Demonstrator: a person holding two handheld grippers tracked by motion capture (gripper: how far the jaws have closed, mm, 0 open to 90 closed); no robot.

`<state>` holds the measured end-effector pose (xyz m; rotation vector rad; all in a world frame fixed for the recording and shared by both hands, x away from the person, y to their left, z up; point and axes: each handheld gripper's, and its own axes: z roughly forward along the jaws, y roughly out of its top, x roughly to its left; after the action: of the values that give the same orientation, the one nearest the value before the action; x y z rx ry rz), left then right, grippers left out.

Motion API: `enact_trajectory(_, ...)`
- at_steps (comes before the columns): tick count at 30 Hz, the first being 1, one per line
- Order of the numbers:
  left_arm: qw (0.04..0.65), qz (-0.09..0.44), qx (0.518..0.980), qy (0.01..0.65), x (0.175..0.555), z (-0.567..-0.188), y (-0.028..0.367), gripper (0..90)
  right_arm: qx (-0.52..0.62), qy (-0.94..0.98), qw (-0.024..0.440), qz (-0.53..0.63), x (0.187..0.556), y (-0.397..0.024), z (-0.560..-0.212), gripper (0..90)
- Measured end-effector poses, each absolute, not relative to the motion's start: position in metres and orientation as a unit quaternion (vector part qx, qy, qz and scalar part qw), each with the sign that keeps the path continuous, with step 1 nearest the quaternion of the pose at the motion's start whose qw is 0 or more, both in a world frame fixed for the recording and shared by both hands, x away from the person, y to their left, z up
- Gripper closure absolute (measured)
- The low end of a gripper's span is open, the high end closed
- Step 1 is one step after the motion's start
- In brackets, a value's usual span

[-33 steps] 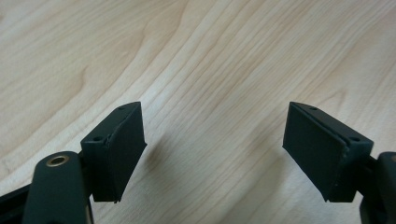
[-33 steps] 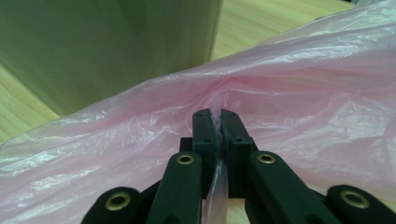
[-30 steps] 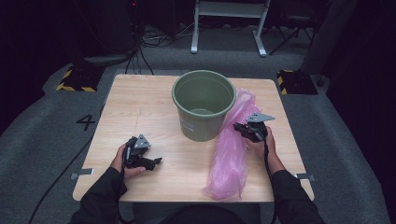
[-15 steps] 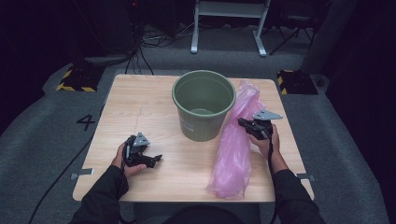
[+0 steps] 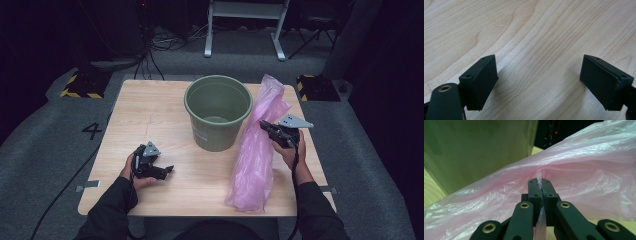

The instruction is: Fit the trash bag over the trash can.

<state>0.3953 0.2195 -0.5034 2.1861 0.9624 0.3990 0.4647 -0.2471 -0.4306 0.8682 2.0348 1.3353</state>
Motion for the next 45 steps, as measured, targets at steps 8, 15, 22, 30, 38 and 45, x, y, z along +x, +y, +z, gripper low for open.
enact_trajectory(8, 0.350, 0.150, 0.849, 0.367, 0.398, -0.499, 0.205, 17.0, 0.305, 0.743, 0.295, 0.518, 0.453, -0.246, -0.410, 88.2)
enact_trajectory(15, 0.370, 0.156, 0.853, 0.333, 0.393, -0.483, 0.183, 16.7, 0.297, 0.731, 0.309, 0.531, 0.444, -0.250, -0.398, 88.2)
enact_trajectory(22, 0.400, 0.154, 0.846, 0.317, 0.392, -0.466, 0.172, 17.9, 0.272, 0.723, 0.322, 0.547, 0.436, -0.247, -0.379, 88.2)
enact_trajectory(30, 0.436, 0.165, 0.835, 0.293, 0.388, -0.434, 0.160, 17.6, 0.227, 0.734, 0.327, 0.549, 0.434, -0.220, -0.360, 88.1)
enact_trajectory(38, 0.462, 0.178, 0.825, 0.272, 0.386, -0.411, 0.152, 17.7, 0.178, 0.737, 0.327, 0.564, 0.429, -0.192, -0.343, 88.1)
enact_trajectory(45, 0.495, 0.173, 0.809, 0.266, 0.380, -0.392, 0.154, 18.3, 0.142, 0.741, 0.317, 0.575, 0.417, -0.175, -0.321, 88.0)
